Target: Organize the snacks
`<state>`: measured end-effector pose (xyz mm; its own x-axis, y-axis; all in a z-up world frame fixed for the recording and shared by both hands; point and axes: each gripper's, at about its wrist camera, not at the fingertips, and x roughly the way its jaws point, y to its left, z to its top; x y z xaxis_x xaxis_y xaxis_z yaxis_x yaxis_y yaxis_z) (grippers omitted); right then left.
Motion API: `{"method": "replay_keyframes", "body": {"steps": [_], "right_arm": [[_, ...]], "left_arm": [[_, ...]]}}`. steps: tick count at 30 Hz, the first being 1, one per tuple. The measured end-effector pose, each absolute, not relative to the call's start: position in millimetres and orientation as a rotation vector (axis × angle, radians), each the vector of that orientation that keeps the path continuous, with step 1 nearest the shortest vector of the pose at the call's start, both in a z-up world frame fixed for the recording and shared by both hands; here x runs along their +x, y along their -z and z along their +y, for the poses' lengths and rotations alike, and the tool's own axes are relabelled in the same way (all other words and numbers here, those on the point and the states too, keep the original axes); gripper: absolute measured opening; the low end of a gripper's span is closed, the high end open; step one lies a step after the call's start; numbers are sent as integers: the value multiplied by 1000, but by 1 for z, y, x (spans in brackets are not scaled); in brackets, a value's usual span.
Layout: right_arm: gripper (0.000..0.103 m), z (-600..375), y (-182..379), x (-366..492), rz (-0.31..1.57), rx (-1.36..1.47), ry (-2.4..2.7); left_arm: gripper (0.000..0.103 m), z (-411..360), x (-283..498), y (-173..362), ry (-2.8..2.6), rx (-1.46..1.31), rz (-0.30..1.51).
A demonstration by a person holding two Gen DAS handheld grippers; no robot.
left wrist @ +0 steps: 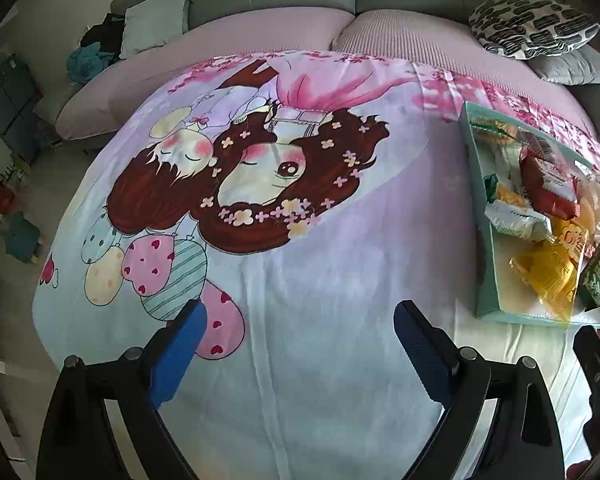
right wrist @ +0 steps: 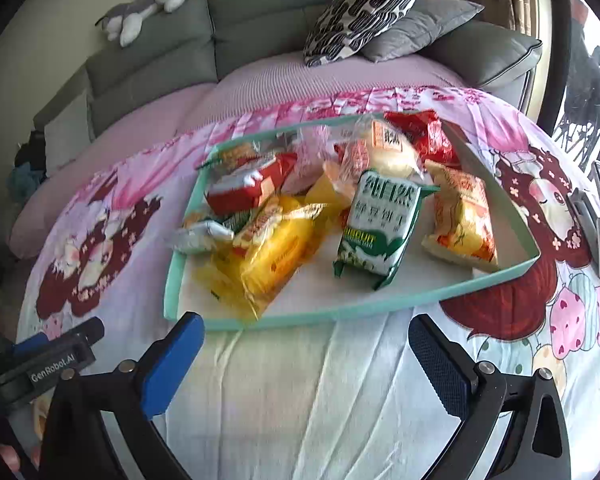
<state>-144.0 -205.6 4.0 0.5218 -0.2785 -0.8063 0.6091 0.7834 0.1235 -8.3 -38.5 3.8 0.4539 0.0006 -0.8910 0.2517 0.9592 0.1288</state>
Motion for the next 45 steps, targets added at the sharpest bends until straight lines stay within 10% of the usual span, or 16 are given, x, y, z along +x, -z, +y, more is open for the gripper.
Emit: {"method": "replay_keyframes", "body": {"steps": [45], "right_arm": [[103, -208, 1, -137, 935, 406, 565]], "left_arm": [[95, -38, -7, 0, 216, 303, 1121]]}}
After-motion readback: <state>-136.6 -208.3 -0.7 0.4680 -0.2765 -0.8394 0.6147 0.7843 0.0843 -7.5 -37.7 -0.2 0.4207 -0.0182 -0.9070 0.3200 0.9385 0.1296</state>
